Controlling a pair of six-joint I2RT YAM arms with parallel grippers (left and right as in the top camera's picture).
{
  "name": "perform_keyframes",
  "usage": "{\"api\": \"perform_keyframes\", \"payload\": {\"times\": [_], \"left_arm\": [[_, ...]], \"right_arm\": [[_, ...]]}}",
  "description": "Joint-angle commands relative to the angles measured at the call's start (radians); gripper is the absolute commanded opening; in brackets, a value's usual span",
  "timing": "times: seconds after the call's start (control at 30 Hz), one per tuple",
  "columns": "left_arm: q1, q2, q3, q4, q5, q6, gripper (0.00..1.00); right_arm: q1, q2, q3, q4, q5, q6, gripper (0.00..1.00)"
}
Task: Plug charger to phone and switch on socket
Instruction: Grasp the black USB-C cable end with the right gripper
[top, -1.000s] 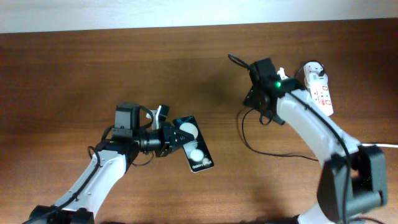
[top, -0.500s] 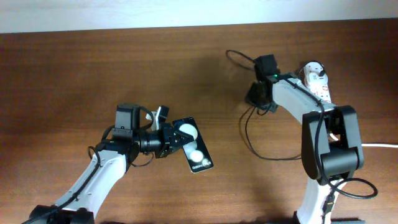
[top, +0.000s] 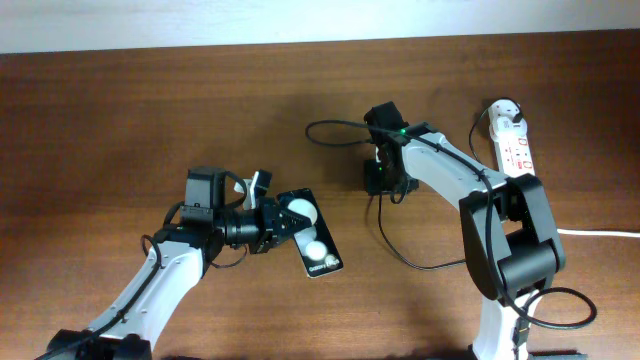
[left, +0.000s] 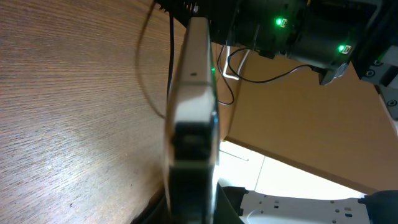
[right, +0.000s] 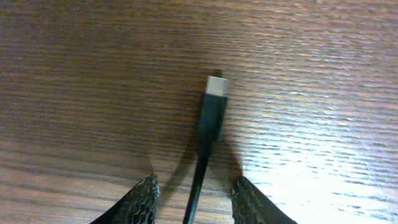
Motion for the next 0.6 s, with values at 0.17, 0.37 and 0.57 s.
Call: {"api": "perform_keyframes", "payload": {"times": [0.17, 0.37, 0.57], "left_arm": [[0.001, -0.002, 0.021, 0.003, 0.036, 0.016, 0.04], [0.001, -0.002, 0.021, -0.046, 0.106, 0.016, 0.0], [0.001, -0.002, 0.021, 0.182, 0.211, -0.101, 0.0]], "right_arm": [[-0.001, 0.038, -0.028, -0.013, 0.028, 0.053, 0.04], [-0.01, -0.227, -0.02, -0.097, -0.14, 0.012, 0.04], [0.016, -0.772, -0.053, -0.416, -0.229, -0.083, 0.04]]}}
